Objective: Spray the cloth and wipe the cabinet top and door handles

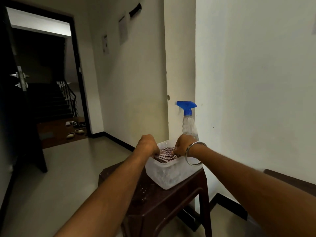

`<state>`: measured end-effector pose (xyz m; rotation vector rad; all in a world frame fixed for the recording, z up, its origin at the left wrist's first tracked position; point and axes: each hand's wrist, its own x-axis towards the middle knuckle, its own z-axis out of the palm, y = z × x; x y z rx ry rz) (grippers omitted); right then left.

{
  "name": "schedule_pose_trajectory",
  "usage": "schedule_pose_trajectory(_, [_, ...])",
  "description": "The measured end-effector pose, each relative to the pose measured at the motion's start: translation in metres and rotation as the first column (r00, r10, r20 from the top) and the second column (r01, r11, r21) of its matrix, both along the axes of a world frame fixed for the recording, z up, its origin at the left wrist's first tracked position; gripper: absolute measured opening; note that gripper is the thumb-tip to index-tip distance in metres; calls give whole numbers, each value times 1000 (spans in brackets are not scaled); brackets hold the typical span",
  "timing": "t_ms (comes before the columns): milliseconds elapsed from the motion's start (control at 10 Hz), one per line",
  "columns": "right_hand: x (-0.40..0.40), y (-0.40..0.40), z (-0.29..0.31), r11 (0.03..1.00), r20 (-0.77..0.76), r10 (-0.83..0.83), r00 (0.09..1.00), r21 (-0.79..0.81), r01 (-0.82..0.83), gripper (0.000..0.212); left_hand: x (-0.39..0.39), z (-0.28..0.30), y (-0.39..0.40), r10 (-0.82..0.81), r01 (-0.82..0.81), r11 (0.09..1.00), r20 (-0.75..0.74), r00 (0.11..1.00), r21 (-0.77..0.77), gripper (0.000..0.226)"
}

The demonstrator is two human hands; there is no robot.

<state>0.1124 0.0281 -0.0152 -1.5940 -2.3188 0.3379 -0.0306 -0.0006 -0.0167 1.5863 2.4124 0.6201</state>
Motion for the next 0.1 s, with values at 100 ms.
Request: schedule_pose_trajectory(100, [-5, -7, -3, 999, 171, 36, 985, 33, -43, 43, 7, 0, 1, -31, 41, 998, -191, 981, 48, 45])
